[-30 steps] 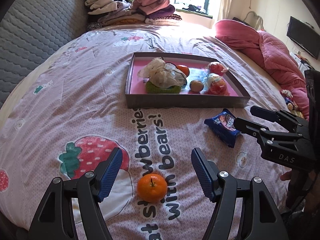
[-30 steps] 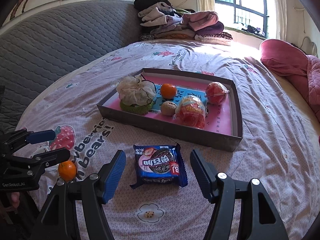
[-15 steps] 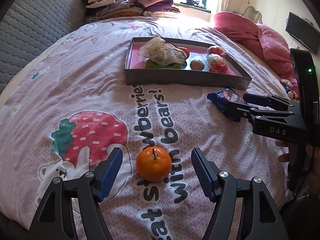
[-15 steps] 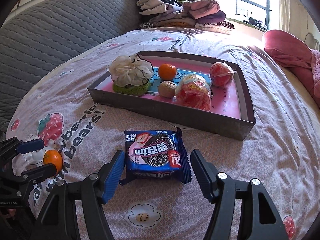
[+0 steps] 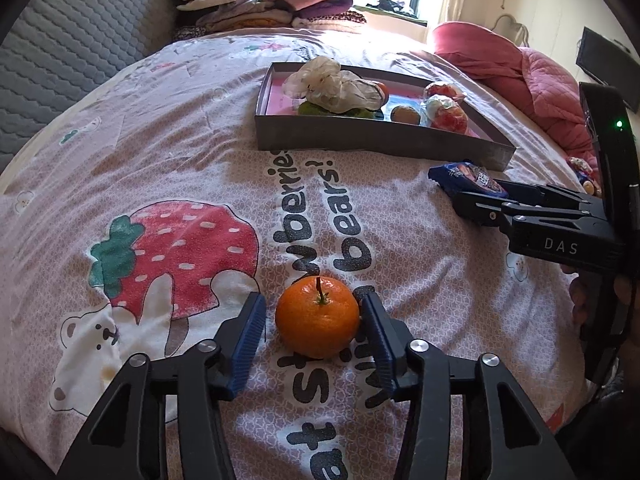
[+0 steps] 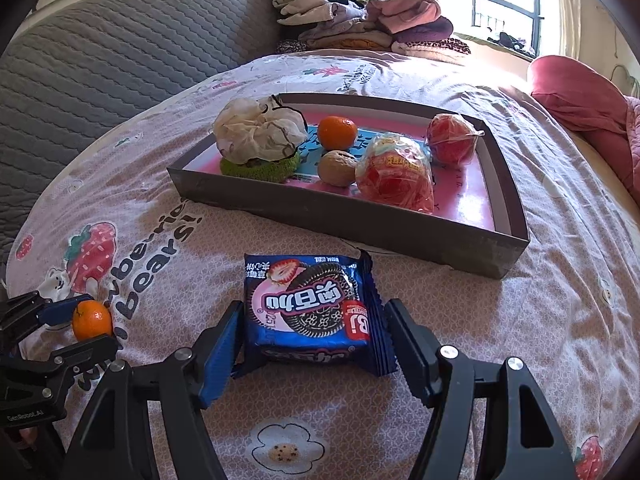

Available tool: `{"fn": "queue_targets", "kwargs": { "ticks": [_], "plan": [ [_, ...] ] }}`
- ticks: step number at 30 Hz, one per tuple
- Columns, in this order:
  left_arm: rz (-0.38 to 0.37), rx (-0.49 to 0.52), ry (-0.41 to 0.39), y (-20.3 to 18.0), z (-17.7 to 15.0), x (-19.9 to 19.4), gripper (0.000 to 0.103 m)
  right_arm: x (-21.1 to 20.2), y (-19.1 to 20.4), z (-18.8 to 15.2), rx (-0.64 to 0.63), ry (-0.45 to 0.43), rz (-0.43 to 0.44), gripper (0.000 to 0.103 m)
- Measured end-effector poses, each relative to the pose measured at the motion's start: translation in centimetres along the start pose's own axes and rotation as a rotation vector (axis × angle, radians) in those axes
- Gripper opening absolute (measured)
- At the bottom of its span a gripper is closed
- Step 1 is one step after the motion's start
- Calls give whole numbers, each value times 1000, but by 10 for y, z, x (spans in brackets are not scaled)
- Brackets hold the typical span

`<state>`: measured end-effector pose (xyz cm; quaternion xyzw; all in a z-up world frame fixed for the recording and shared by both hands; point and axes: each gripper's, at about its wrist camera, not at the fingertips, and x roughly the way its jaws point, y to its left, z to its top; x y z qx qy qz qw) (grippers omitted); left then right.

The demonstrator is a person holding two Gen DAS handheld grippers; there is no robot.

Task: Organize objects
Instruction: 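Grasp second orange with left gripper while right gripper grasps blue cookie packet, then carry orange with left gripper while right gripper carries cookie packet into tray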

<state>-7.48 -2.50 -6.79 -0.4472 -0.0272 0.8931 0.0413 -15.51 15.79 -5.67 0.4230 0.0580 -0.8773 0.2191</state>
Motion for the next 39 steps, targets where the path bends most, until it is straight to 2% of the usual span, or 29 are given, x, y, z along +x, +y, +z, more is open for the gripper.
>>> {"fn": "queue_targets", "kwargs": {
  "ticks": [2,5,7,18,39],
  "plan": [
    [-7,4,-1,-1,-1,1,40,0,0,0,-5,0,-4,69],
    [2,11,-3,-2,0,1,40,0,2,-1,-18,-14,-18,66],
    [7,14,-7,-4,0,1,40,-3,4,-2,-27,-30,-10,55],
    [-6,34,-41,-14,14,-4,39,-10,6,1,-32,-57,-10,54],
    [-19,21,-102,-25,67,-2,40,-50,1,18,4,-174,-4,54]
  ]
}}
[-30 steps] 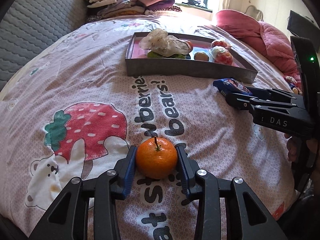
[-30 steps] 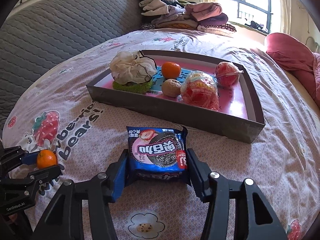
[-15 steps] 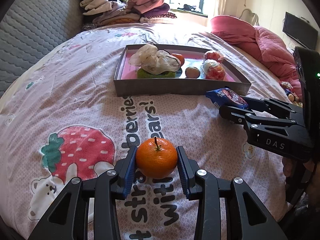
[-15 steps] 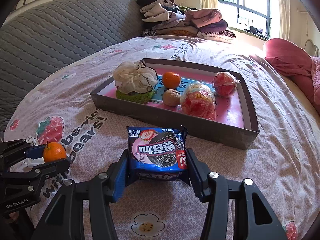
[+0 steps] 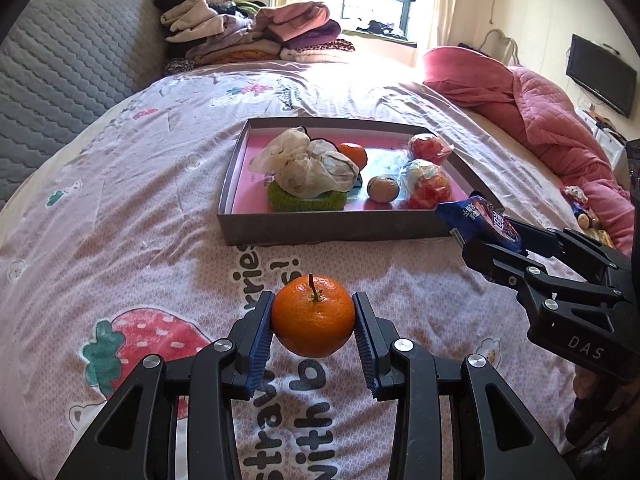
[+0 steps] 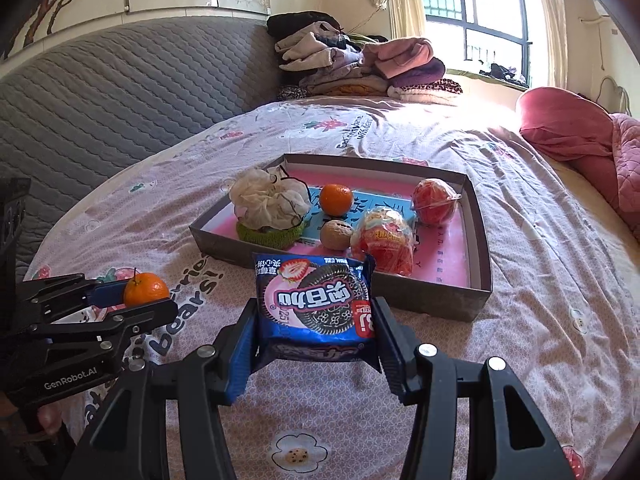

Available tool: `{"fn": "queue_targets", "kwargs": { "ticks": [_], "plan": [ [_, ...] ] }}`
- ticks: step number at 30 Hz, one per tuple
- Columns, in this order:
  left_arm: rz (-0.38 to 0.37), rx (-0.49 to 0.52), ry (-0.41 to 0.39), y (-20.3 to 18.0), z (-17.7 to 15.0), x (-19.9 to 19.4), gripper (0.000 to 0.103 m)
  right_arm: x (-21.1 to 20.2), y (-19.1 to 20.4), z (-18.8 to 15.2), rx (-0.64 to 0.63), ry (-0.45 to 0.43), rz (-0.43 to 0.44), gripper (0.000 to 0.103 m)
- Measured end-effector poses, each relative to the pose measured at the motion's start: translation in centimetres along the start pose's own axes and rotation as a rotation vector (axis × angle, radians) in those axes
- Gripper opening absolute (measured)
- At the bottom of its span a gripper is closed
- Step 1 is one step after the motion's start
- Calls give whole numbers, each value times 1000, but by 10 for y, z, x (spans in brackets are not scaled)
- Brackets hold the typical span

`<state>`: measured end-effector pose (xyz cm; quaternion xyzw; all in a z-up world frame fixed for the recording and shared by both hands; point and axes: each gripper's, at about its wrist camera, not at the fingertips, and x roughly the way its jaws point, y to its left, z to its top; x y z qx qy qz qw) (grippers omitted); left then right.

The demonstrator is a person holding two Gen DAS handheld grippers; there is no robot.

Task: Organize objects
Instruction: 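Carry orange with left gripper while right gripper carries cookie packet into tray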

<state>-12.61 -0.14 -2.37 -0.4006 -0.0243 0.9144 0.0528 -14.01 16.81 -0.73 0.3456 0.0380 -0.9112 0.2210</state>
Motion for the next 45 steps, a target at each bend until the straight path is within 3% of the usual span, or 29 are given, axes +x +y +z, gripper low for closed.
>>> {"fn": "queue_targets", "kwargs": {
  "ticks": [23,45],
  "plan": [
    [-11,40,-30,-29,61,21,40,-21,-23,49,1,-92,-35,54],
    [12,36,-51,-31,119,64,40,1,-90,81,54,-124,-123,54]
  ]
}}
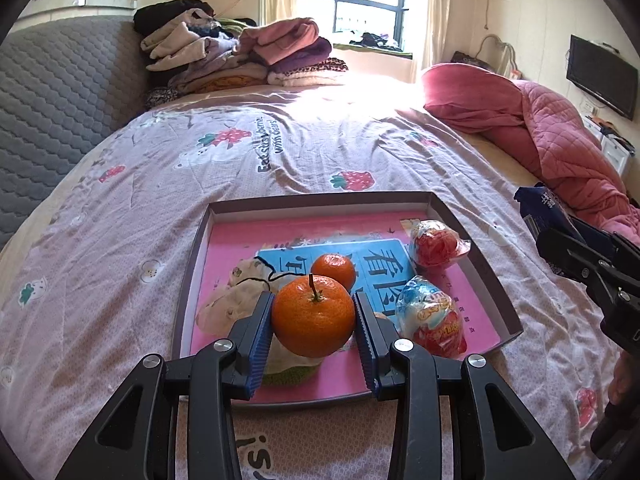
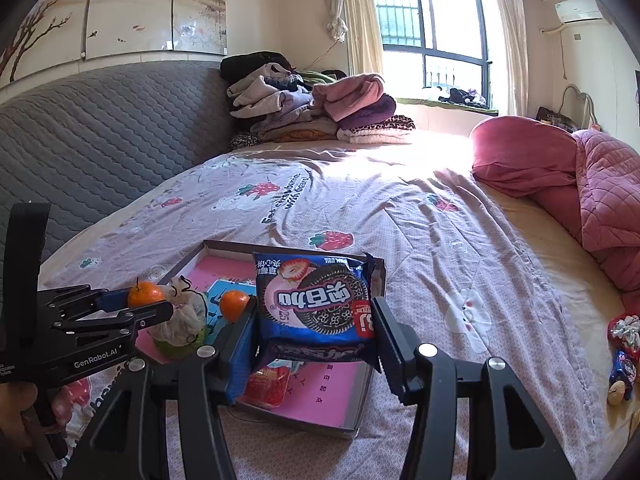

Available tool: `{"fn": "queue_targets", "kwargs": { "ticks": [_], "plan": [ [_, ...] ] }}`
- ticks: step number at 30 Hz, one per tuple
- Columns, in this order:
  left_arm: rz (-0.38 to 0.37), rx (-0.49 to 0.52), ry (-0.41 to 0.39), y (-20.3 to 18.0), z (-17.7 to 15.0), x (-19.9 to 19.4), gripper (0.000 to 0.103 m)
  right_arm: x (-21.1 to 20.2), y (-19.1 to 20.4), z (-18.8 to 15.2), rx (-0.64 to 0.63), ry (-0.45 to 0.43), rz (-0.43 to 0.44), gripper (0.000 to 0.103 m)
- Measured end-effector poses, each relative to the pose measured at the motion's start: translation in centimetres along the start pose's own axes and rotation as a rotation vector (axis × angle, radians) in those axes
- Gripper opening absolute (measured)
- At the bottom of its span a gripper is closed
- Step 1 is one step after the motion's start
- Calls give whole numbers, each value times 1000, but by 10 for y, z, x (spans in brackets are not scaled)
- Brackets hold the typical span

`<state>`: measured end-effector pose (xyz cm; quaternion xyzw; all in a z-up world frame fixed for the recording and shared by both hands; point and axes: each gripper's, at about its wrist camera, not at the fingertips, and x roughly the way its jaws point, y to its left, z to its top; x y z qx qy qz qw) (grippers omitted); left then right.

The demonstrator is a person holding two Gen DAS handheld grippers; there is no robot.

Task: Organize objects
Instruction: 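Carry orange with left gripper while right gripper carries cookie packet into tray, then release orange beside first orange while right gripper releases cookie packet in tray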

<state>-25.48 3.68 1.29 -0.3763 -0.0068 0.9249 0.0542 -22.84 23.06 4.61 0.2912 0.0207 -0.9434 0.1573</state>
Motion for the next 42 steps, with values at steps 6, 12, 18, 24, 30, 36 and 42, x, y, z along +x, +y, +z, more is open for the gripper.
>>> {"fn": "queue_targets", "kwargs": {
  "ticks": [6,12,18,24,30,36,42],
  "plan": [
    [-14,4,23,-11,6,20,40,20,-2,-8,-1,36,-11,54],
    [-16,6,60,-17,3,45,40,45,-4,-18,16,84,-16,54],
    [-14,19,72,-18,0,59,40,64,-4,-27,17,127,-28,54],
    [-9,25,80,-18,-3,66,40,77,-7,-35,52,175,3,54],
    [-8,31,86,-18,-6,70,40,90,-6,-44,78,231,8,54],
    [-5,34,96,-18,-10,73,40,94,1,-47,40,254,-8,55],
    [-20,28,105,-15,-11,76,40,95,6,-49,4,264,-37,56]
  ]
}}
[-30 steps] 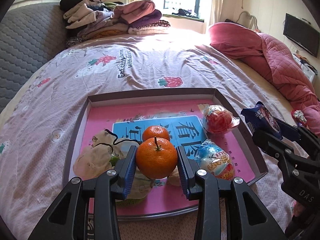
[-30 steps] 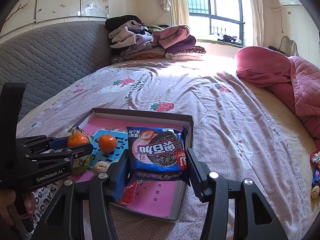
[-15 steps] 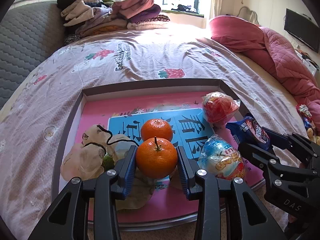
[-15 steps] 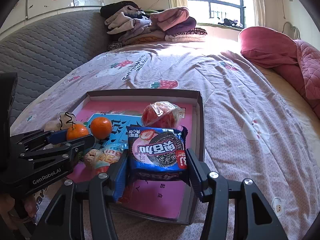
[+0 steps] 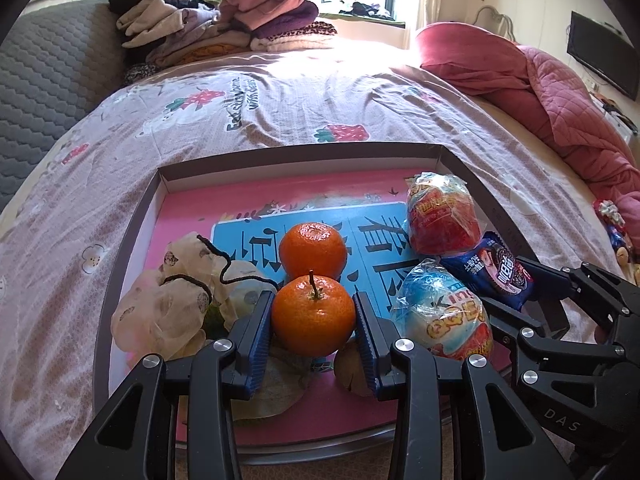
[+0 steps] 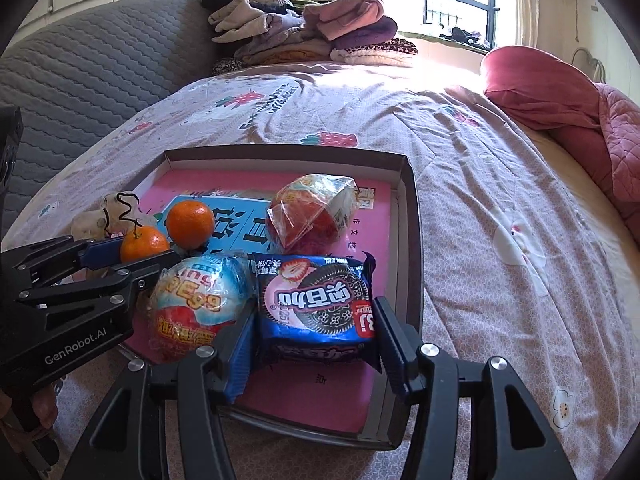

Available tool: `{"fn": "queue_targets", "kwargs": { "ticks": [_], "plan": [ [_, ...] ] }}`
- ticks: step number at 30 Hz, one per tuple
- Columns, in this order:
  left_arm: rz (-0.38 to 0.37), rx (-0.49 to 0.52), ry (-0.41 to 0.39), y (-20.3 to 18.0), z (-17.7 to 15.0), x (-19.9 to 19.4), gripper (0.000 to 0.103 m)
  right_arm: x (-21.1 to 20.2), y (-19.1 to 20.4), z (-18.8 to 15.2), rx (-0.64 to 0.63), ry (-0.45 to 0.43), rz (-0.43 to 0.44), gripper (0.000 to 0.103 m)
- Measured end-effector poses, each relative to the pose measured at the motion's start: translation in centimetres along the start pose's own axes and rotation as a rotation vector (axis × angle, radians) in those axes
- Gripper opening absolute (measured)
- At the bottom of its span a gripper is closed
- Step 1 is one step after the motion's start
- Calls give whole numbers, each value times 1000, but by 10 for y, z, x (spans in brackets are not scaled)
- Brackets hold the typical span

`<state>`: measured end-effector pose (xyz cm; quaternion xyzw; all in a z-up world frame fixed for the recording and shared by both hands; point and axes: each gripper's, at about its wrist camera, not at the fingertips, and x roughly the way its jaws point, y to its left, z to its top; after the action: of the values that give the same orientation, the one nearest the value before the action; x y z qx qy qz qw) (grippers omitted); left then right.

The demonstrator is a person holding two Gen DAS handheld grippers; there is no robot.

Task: Organize objects
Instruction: 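Release orange beside first orange while right gripper releases cookie packet in tray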

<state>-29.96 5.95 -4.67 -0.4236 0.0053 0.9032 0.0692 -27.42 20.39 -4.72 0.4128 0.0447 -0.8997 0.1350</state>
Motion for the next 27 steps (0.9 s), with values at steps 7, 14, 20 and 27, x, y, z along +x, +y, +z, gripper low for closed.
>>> {"fn": "queue_targets", "kwargs": {
  "ticks": [7,14,20,27],
  "plan": [
    [-4,0,7,3,-1,-1,44,2,7,0,-47,14,-39,57],
    [-14,-18,8,7,0,-7,53,-6,3,3,-34,1,-21,59],
    [-14,-29,-4,10,2,-15,57,-16,5,7,-36,-25,-21,59],
    [-9,-34,-10,7,4,-24,67,-23,5,10,-29,-39,-18,60]
  ]
}}
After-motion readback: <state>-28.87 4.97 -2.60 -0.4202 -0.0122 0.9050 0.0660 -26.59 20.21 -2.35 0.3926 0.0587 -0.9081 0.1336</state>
